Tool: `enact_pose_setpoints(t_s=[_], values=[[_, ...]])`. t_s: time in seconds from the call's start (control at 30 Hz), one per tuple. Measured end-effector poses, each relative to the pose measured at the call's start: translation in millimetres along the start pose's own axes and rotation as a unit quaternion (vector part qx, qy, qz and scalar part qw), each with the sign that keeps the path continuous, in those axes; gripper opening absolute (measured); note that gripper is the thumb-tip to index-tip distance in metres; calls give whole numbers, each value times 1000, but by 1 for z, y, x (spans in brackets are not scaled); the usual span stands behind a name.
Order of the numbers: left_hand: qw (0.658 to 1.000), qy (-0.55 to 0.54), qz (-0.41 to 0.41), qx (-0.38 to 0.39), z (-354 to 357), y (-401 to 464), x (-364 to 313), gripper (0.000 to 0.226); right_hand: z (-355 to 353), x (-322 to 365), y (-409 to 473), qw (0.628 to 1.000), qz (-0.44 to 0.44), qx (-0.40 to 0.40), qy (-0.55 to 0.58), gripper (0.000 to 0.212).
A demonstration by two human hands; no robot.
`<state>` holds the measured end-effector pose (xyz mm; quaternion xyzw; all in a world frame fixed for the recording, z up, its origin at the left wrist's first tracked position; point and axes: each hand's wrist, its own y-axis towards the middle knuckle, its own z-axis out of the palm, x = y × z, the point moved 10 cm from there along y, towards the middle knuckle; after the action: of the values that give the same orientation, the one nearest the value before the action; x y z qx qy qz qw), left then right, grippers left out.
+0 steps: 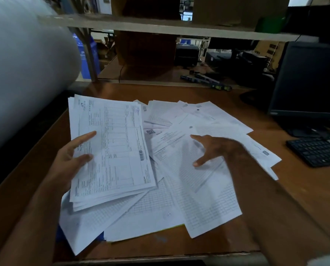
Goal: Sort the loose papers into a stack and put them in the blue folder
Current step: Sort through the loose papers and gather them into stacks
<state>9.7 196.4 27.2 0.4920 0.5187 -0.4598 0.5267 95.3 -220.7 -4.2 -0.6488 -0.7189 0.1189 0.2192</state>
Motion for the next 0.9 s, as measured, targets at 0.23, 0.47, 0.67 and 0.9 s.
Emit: enact_pose_setpoints(t_s=[0.23,0.47,0.67,0.9], values=[[1000,-18,-6,12,13,8,10,61,-16,-17,15,991,4,-113,66,114],[999,-34,-5,12,16,12,11,61,-52,-22,-10,953,-34,-258,157,66],[999,-29,-6,13,29,13,7,62,-65,-11,-37,956,-2,-291,47,80],[999,-42,8,9,32,4,1,62,-104,27,-90,891,-168,-404,118,56]])
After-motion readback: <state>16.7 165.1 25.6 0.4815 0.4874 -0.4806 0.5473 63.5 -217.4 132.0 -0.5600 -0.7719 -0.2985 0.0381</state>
